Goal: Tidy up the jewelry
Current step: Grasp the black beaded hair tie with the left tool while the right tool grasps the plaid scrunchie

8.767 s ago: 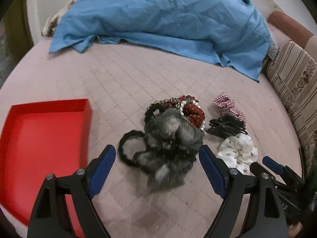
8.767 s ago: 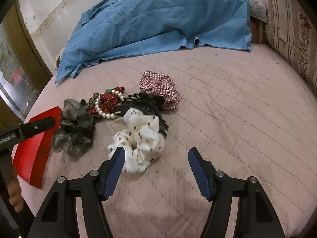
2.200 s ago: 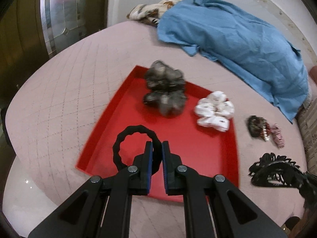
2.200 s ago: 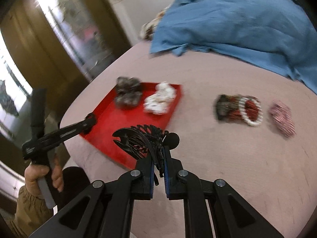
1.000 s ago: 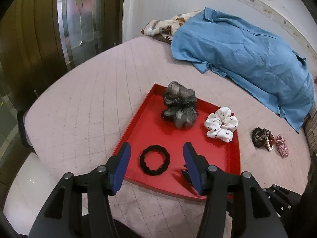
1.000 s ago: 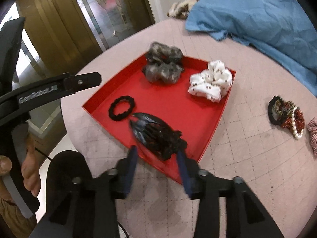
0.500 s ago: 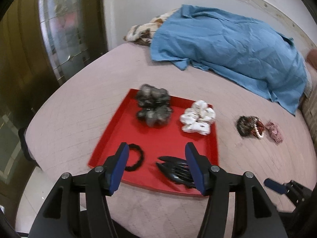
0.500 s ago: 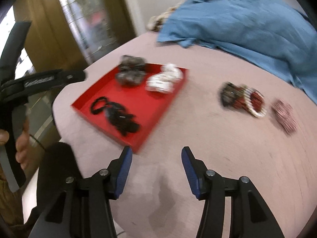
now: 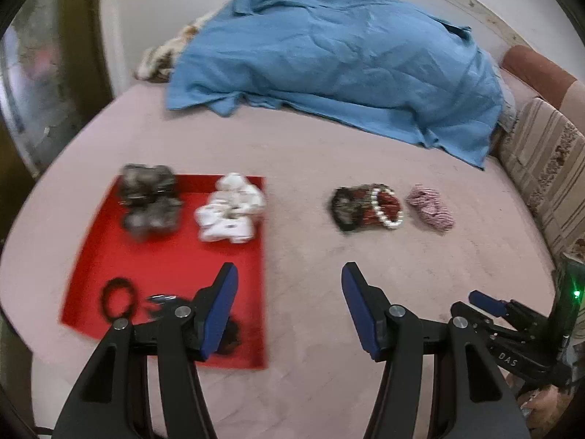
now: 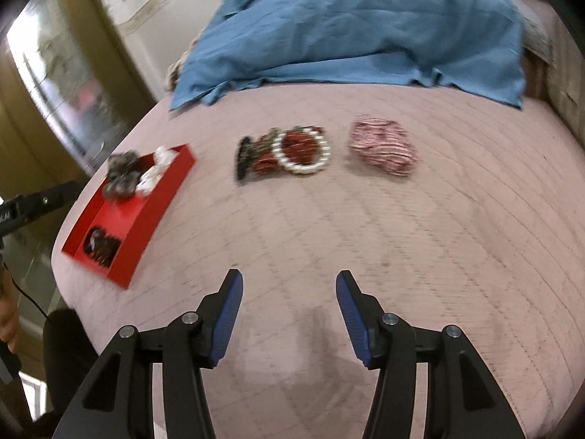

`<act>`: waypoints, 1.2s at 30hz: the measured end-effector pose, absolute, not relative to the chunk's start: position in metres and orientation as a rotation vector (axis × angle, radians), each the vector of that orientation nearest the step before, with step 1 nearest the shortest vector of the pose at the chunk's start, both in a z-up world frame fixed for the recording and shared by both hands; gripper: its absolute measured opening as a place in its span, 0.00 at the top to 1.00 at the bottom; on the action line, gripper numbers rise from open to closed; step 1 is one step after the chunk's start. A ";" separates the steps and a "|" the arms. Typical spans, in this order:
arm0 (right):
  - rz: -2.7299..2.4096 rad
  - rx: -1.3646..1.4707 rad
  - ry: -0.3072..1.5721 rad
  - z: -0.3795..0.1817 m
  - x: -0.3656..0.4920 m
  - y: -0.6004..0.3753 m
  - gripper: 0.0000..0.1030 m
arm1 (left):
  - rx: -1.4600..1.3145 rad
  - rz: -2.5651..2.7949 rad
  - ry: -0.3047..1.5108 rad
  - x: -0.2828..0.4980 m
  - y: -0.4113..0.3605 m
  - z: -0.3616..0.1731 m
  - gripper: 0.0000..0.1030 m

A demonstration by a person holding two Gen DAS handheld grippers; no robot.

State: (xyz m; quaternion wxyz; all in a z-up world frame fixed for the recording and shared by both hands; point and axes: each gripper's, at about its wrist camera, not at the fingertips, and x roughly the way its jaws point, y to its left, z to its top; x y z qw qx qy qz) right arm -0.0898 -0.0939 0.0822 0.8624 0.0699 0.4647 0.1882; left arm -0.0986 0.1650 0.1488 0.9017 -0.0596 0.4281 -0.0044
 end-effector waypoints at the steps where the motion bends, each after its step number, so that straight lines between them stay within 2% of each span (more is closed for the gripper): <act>1: 0.385 0.163 0.977 0.081 -0.087 -0.100 0.44 | -0.133 -0.022 0.892 -0.092 0.160 0.145 0.44; 8: 0.337 0.238 0.983 0.069 -0.076 -0.128 0.44 | -0.196 -0.117 0.949 -0.047 0.134 0.116 0.45; 13: 0.322 0.278 0.997 0.056 -0.061 -0.141 0.44 | -0.177 -0.169 0.967 -0.015 0.111 0.095 0.56; 17: 0.311 0.301 0.999 0.050 -0.042 -0.147 0.44 | -0.146 -0.185 1.006 0.011 0.097 0.072 0.71; 18: 0.309 0.304 0.997 0.049 -0.037 -0.148 0.44 | -0.144 -0.186 1.010 0.014 0.096 0.068 0.72; 29: 0.286 0.288 0.970 0.046 0.035 -0.147 0.44 | -0.101 -0.203 1.021 0.060 0.087 0.040 0.73; 31: 0.278 0.300 0.969 0.045 0.047 -0.147 0.44 | -0.112 -0.219 1.028 0.062 0.088 0.037 0.86; 34: 0.260 0.314 0.970 0.040 0.062 -0.148 0.44 | -0.136 -0.223 1.029 0.062 0.090 0.035 0.92; 35: 0.264 0.318 0.975 0.039 0.066 -0.148 0.45 | -0.147 -0.225 1.025 0.061 0.091 0.037 0.92; 36: 0.274 0.320 0.982 0.038 0.069 -0.147 0.63 | -0.152 -0.225 1.023 0.060 0.092 0.038 0.92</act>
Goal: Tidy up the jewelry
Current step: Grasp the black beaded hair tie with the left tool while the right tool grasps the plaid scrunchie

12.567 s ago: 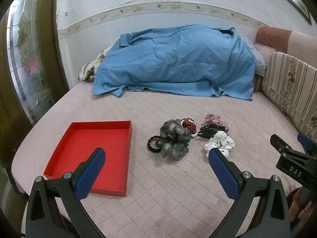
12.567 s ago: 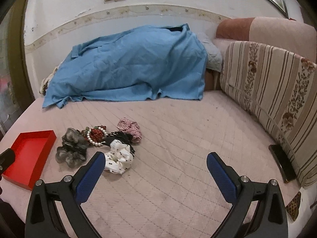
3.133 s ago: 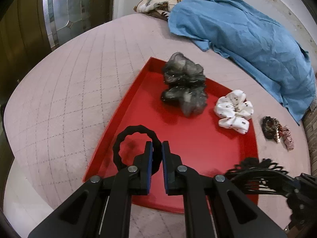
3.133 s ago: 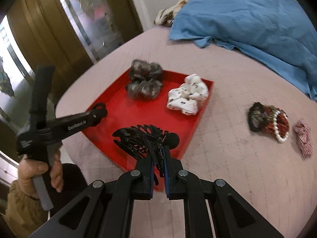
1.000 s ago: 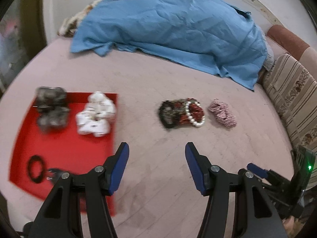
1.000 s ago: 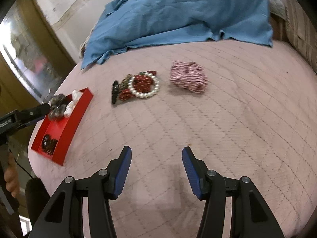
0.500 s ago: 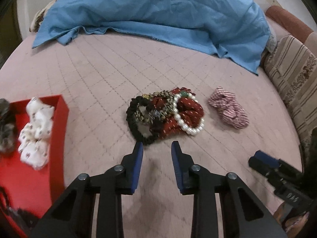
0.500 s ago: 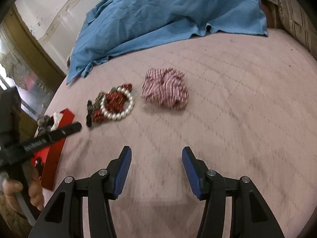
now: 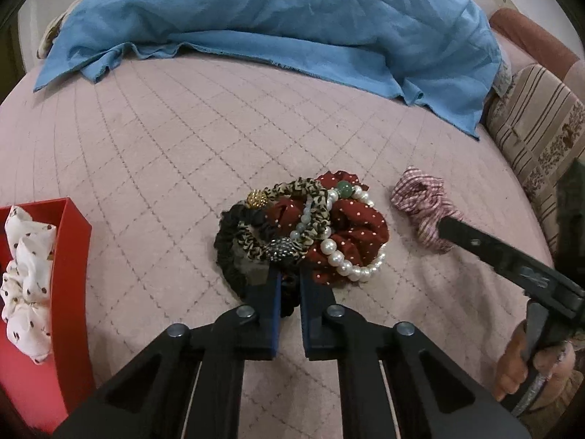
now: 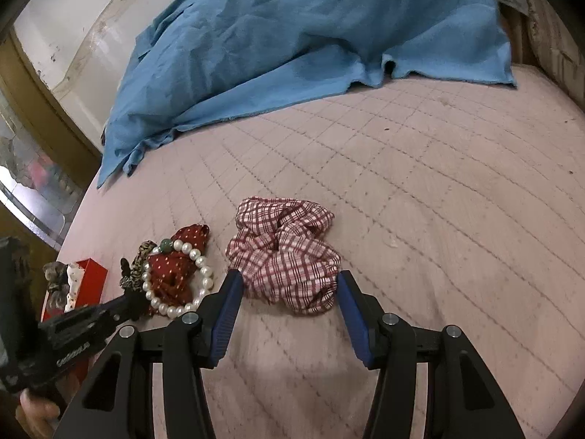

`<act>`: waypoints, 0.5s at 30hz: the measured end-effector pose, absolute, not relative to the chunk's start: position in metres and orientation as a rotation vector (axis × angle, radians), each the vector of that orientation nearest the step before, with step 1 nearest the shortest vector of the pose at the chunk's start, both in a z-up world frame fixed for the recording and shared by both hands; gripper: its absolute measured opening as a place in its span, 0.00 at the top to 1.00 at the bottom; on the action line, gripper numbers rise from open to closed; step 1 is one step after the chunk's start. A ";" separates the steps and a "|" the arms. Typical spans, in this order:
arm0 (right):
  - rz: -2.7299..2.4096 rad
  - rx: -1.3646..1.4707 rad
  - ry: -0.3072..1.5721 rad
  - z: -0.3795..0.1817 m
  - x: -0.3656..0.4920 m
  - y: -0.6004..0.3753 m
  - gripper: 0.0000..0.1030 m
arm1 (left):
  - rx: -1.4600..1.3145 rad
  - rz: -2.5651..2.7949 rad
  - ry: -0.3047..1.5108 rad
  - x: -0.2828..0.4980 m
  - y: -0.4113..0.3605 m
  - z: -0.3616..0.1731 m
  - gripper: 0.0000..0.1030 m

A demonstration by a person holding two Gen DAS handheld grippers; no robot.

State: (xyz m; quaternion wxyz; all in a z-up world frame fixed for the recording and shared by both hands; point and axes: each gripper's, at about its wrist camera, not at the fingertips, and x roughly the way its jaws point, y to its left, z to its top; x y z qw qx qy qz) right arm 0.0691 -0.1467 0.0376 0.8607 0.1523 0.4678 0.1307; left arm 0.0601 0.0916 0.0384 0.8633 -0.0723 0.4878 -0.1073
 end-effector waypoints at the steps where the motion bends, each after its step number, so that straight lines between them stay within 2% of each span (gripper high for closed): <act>1: 0.287 0.317 0.992 0.036 0.072 -0.145 0.86 | -0.160 -0.224 1.019 0.058 0.092 0.041 0.92; 15: 0.318 0.318 0.973 0.063 0.011 -0.151 0.90 | -0.236 -0.266 0.962 -0.016 0.103 0.087 0.93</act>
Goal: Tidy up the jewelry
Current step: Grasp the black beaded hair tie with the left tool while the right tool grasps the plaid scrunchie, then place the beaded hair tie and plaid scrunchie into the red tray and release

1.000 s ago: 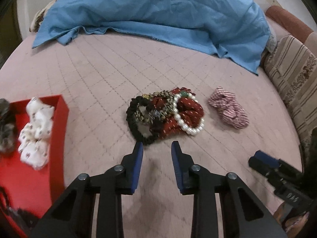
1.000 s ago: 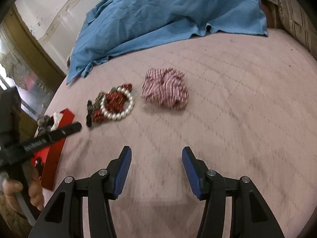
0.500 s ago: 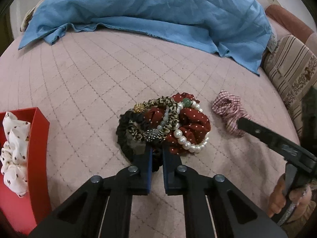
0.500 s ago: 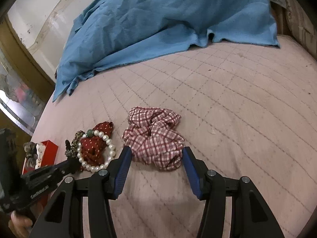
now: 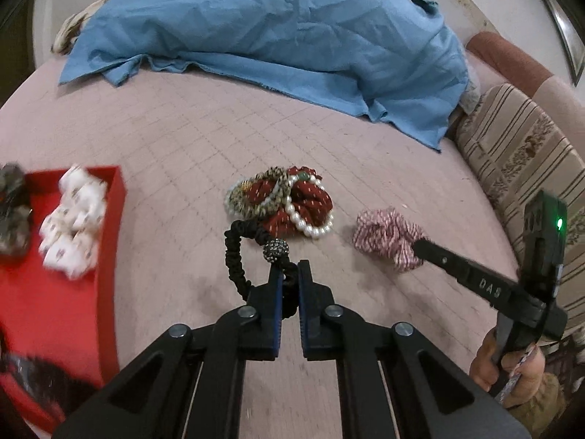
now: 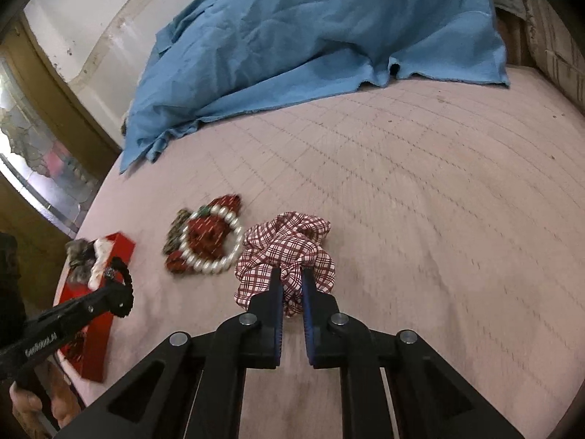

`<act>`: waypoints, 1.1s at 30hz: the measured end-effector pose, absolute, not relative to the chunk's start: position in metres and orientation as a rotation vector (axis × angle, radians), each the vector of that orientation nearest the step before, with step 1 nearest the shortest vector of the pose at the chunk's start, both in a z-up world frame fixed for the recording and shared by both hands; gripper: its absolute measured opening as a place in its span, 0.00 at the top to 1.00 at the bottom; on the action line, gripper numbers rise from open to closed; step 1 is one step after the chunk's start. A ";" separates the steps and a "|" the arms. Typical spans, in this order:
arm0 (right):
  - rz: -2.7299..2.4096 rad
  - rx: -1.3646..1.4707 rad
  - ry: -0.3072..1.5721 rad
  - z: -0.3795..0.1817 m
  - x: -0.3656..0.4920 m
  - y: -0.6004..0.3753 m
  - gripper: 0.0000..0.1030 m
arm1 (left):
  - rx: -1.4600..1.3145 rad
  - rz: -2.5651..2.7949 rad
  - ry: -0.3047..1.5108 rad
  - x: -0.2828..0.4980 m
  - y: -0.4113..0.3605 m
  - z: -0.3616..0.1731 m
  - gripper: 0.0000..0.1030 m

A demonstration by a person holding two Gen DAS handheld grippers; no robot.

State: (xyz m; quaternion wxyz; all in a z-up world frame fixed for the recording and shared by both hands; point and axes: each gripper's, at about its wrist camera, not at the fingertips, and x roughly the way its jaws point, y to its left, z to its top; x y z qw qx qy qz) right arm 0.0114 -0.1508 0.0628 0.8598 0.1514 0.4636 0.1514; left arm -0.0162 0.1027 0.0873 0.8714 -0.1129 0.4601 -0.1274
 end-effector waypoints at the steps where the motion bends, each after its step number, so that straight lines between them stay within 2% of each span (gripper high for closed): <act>1: 0.321 0.319 0.973 0.064 0.005 -0.151 0.90 | -0.244 -0.264 0.956 -0.025 0.106 0.092 0.93; 11: 0.360 0.319 0.941 0.092 -0.051 -0.142 0.90 | -0.248 -0.199 0.891 -0.080 0.136 0.124 0.93; 22: 0.462 0.231 0.869 0.139 -0.081 -0.094 0.90 | -0.344 -0.013 0.814 -0.118 0.223 0.144 0.93; 33: 0.583 0.117 0.876 0.158 -0.086 -0.017 0.90 | -0.430 0.171 0.798 -0.144 0.314 0.131 0.93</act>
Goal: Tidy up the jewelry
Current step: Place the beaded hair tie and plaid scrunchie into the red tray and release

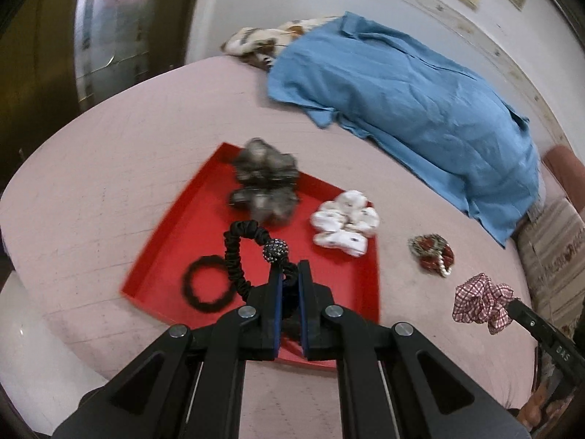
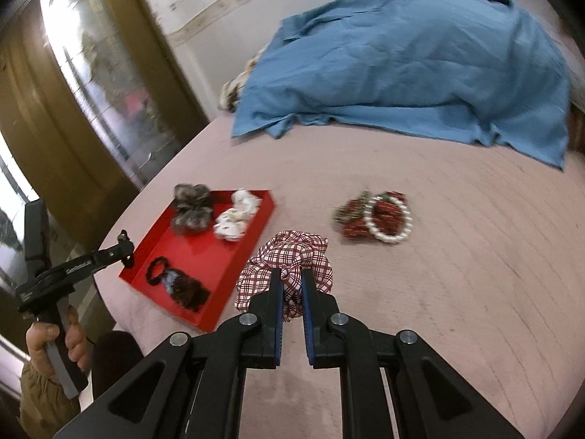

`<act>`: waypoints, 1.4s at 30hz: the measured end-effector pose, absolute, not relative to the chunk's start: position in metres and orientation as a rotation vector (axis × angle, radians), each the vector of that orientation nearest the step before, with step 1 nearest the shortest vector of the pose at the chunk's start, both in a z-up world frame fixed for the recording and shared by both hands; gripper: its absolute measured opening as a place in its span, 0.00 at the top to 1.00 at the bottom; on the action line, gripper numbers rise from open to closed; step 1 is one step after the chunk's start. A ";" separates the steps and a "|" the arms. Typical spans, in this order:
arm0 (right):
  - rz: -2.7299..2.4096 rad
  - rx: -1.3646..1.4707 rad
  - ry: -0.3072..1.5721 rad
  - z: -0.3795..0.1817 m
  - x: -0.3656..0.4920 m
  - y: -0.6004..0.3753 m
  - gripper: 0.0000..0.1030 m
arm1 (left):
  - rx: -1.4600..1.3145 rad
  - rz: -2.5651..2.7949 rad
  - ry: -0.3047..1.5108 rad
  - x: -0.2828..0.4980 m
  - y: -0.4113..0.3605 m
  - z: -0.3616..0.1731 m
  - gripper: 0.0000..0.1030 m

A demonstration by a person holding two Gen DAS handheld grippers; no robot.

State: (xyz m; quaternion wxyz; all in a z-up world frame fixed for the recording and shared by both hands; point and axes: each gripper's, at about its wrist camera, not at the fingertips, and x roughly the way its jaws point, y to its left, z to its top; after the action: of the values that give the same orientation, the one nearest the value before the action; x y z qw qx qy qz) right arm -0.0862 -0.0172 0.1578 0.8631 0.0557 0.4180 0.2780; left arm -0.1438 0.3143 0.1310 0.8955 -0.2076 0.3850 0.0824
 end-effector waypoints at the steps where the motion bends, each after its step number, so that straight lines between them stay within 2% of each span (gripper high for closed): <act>1: 0.595 0.101 0.876 0.159 -0.086 -0.008 0.90 | -0.438 0.173 0.798 -0.144 0.320 0.129 0.93; 13: 0.701 -0.046 0.888 0.162 -0.076 0.090 0.90 | -0.454 0.148 0.853 -0.101 0.355 0.103 0.93; 24: 0.714 -0.075 0.954 0.134 -0.042 0.151 0.90 | -0.433 0.155 0.952 -0.048 0.381 0.075 0.93; 36: 0.690 -0.124 1.054 0.087 -0.030 0.164 0.90 | -0.424 0.159 0.986 -0.032 0.383 0.059 0.93; 41: 0.717 -0.118 1.061 0.087 -0.033 0.163 0.87 | -0.404 0.166 0.973 -0.033 0.378 0.064 0.91; 42: 0.721 -0.117 1.059 0.087 -0.034 0.164 0.87 | -0.401 0.166 0.970 -0.035 0.377 0.066 0.88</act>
State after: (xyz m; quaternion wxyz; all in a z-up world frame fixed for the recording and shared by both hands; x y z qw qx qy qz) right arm -0.0341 0.1641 0.0874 0.8002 -0.0548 0.4938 0.3361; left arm -0.0350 0.3768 0.0661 0.8622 -0.1913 0.4624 0.0792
